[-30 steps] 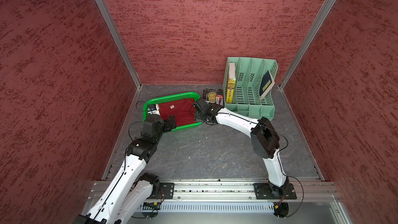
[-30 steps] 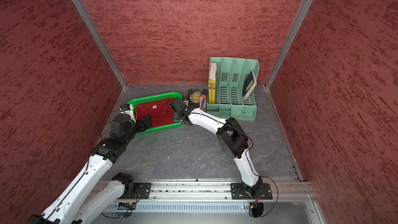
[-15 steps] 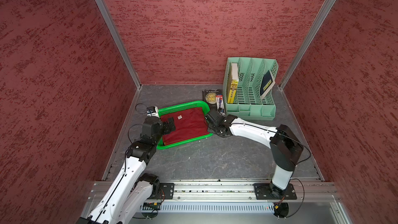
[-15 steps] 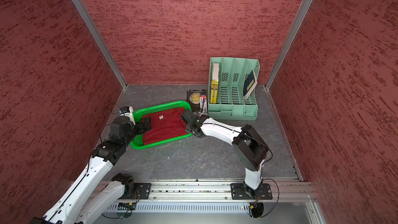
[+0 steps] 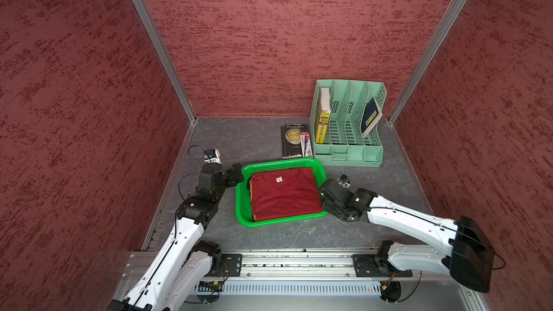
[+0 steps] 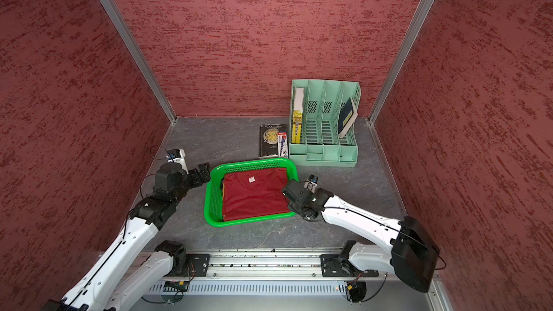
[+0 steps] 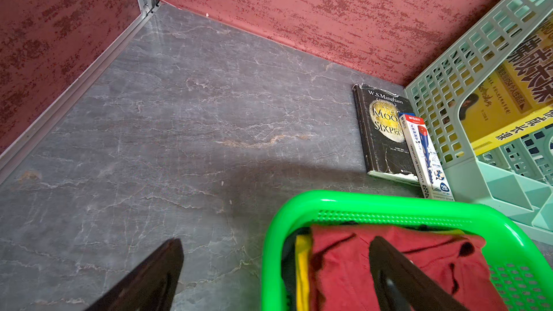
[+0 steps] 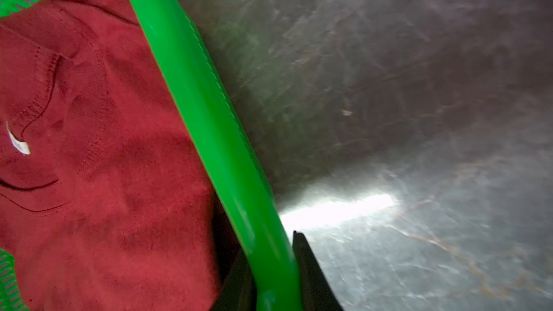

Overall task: Put the folded t-shirts into the basket
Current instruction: Move the bin to the center of the board, then reset both arms

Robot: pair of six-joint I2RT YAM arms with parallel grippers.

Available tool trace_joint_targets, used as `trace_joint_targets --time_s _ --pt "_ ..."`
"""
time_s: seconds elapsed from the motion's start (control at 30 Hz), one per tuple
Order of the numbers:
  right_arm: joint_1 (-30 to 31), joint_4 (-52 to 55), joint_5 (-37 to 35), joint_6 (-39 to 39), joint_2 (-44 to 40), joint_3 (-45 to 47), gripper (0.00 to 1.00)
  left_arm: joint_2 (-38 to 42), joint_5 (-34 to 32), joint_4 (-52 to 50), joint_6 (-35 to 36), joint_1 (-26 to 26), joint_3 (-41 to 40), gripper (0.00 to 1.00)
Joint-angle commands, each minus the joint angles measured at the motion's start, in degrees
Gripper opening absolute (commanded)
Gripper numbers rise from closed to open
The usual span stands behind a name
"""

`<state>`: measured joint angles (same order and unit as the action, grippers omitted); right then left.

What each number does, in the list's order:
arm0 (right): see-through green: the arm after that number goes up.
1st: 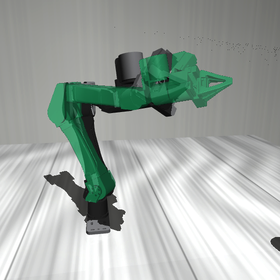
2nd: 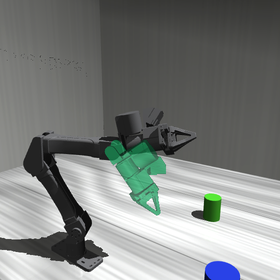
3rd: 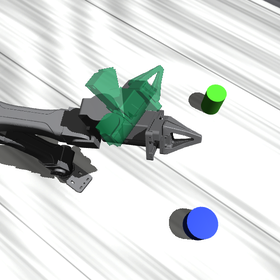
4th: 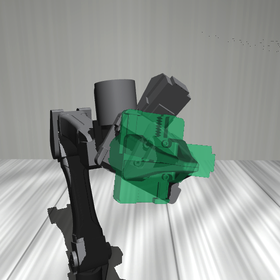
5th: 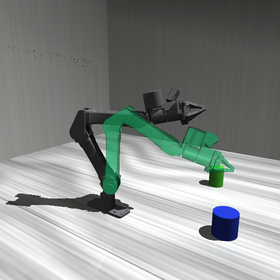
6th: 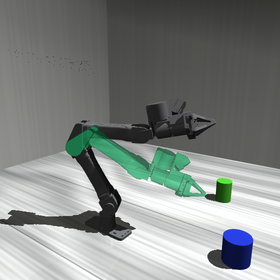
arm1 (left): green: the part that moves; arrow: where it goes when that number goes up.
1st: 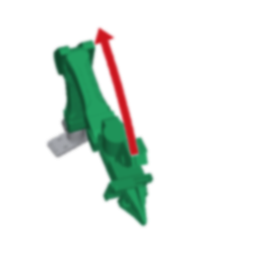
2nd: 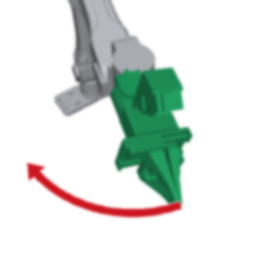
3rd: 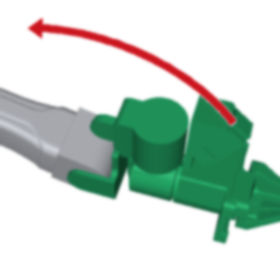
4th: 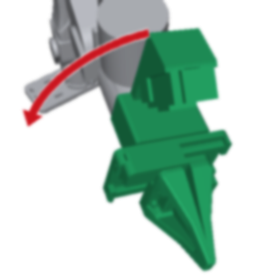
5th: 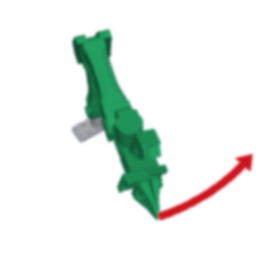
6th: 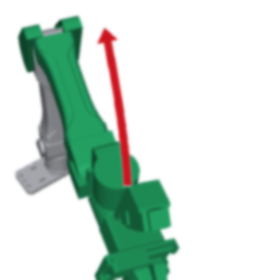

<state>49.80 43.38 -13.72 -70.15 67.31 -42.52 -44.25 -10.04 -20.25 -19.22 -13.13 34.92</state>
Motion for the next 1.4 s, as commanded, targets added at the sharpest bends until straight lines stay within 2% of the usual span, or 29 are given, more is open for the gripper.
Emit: trace_joint_targets --time_s 0.0,0.07,0.1,0.17,0.23,0.37,0.43,0.5,0.57,0.63,0.7,0.77,0.8,0.83,0.9,1.0,1.07,1.1,1.17,1.2,1.23,1.27,1.37 --pt "-2.6 10.6 -7.7 -3.0 -6.0 2.6 0.20 -1.2 2.1 5.6 1.1 0.4 -2.7 1.00" --pt "-4.1 11.3 -7.5 -2.9 -9.8 4.3 0.24 -3.6 1.4 8.0 0.3 0.6 -3.8 1.00" --pt "-4.6 11.4 -7.4 -2.9 -11.6 5.0 0.30 -5.0 1.4 9.0 0.4 0.9 -4.0 1.00" --pt "-5.0 10.2 -7.4 -1.2 -14.5 5.5 0.52 -8.2 2.5 12.1 1.1 2.0 -4.6 1.00" --pt "-5.0 7.6 -7.4 3.4 -17.7 5.0 0.69 -11.0 3.6 15.8 1.4 3.3 -5.7 1.00" --pt "-5.0 5.3 -11.1 18.7 -22.1 -0.2 0.88 -13.7 8.3 20.5 5.1 6.5 -6.8 1.00" --pt "-5.0 5.4 -18.2 26.4 -23.6 -2.5 0.94 -13.4 7.3 22.2 5.6 6.9 -7.2 1.00" --pt "-5.0 0.3 -25.2 36.4 -25.2 -1.6 0.98 -12.8 8.5 24.8 8.7 7.4 -7.9 1.00" --pt "-5.1 -9.6 -28.6 49.6 -27.5 3.5 0.98 -12.9 11.8 28.5 14.4 7.8 -8.8 1.00" --pt "-5.5 -30.2 -27.8 66.4 -30.6 12.3 0.98 -14.5 12.4 32.2 19.1 7.7 -9.3 1.00" --pt "-7.3 -52.1 -28.1 75.1 -32.6 22.5 0.98 -18.7 13.9 41.5 25.7 7.7 -11.8 1.00" --pt "-11.6 -75.6 -26.7 79.9 -31.6 32.2 0.98 -25.2 13.1 52.6 25.5 8.5 -14.3 1.00" --pt "-14.4 -85.5 -24.6 80.8 -29.9 35.8 0.98 -28.5 14.2 56.9 24.2 9.8 -14.9 1.00" --pt "-17.3 -91.3 -23.6 80.0 -27.1 37.5 0.98 -30.4 16.1 56.8 24.0 10.7 -13.9 1.00" --pt "-22.9 -94.5 -21.1 80.8 -19.8 36.9 0.99 -33.6 19.3 56.4 24.6 11.4 -11.0 1.00" --pt "-28.9 -94.7 -12.9 80.8 -9.7 34.3 0.98 -36.5 18.3 61.0 24.8 12.5 -10.9 1.00" --pt "-32.2 -103.7 -9.0 79.3 -0.1 34.2 0.98 -39.8 19.7 65.0 21.7 15.4 -11.4 1.00" --pt "-33.1 -109.8 -9.0 79.8 5.9 34.0 0.99 -42.1 21.9 67.9 20.5 16.9 -11.8 1.00" --pt "-35.1 -121.2 -8.6 81.3 16.4 33.7 0.98 -43.6 21.4 73.2 19.1 18.1 -13.9 1.00" --pt "-36.6 -123.1 -8.0 79.4 20.4 33.2 0.98 -43.5 21.4 72.5 19.2 18.1 -14.0 1.00" --pt "-39.2 -123.0 -4.2 77.7 23.6 32.3 0.98 -43.4 20.7 70.9 19.5 17.8 -13.2 1.00" --pt "-41.8 -120.7 2.1 76.1 24.4 31.3 0.98 -43.7 19.1 71.6 19.8 17.0 -13.2 1.00" --pt "-46.5 -110.3 8.9 72.3 21.7 27.8 0.99 -43.4 17.8 70.6 19.9 16.5 -13.0 1.00"
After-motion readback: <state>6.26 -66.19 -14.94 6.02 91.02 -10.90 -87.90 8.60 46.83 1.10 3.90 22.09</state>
